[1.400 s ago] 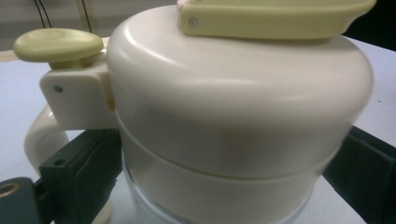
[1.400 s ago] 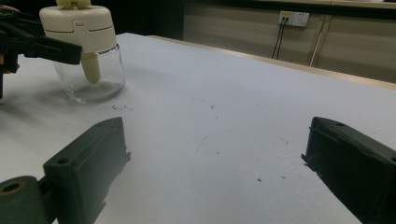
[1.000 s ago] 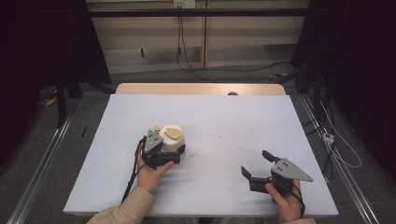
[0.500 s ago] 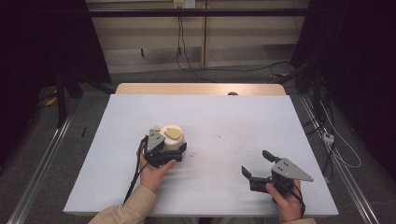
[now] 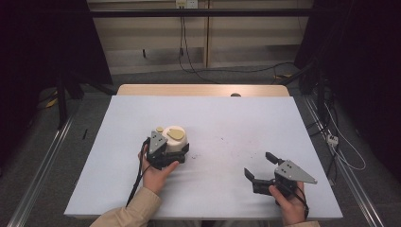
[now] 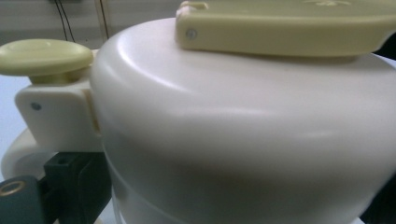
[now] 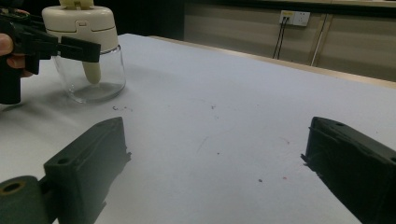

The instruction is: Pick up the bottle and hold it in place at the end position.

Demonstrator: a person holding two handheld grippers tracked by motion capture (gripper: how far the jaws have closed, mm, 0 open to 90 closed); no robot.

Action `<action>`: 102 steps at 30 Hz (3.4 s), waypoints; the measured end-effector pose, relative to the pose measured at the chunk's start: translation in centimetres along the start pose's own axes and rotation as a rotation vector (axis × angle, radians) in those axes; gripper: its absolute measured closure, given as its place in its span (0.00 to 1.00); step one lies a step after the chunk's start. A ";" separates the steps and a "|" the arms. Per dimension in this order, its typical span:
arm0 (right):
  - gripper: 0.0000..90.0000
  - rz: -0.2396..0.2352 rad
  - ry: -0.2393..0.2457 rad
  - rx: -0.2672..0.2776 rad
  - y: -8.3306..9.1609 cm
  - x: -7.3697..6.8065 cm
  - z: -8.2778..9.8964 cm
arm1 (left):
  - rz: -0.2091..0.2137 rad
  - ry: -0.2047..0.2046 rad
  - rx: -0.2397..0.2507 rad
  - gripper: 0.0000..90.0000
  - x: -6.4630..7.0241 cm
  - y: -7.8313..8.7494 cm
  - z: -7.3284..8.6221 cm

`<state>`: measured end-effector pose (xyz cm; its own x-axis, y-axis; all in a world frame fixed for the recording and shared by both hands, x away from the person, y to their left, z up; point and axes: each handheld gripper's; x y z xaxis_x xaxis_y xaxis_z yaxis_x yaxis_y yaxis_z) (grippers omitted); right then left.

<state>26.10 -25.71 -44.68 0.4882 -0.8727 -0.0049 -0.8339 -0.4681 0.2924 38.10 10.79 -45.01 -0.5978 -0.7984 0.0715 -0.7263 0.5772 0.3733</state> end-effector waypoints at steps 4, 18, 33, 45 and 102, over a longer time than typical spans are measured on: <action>0.05 0.002 -0.003 0.004 0.0 0.1 0.0 | 0.005 0.006 -0.001 0.06 -0.1 0.0 -0.1; 0.05 0.004 -0.007 0.009 0.1 0.2 0.0 | 0.026 0.002 0.014 0.06 0.0 0.2 -0.9; 0.05 0.006 -0.007 0.008 0.1 0.2 0.0 | 0.065 -0.008 0.022 0.06 0.6 -0.6 -1.9; 0.05 0.006 -0.006 0.008 0.1 0.3 0.0 | 0.094 0.010 0.016 0.06 1.1 -1.4 -2.3; 0.05 0.007 -0.011 0.012 0.2 0.4 0.0 | 0.151 -0.044 -0.007 0.06 2.7 -4.9 -3.9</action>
<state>26.14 -26.14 -44.65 0.4795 -0.8774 -0.0134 -0.8403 -0.4635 0.2813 41.41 5.14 -43.03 -0.7142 -0.6945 0.0868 -0.6251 0.6887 0.3674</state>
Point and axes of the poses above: each handheld gripper's, and its own axes: y roughly backward along the jaws, z roughly out of its underside, x roughly to its right, and after that the axes turned 2 degrees about -x, right-handed
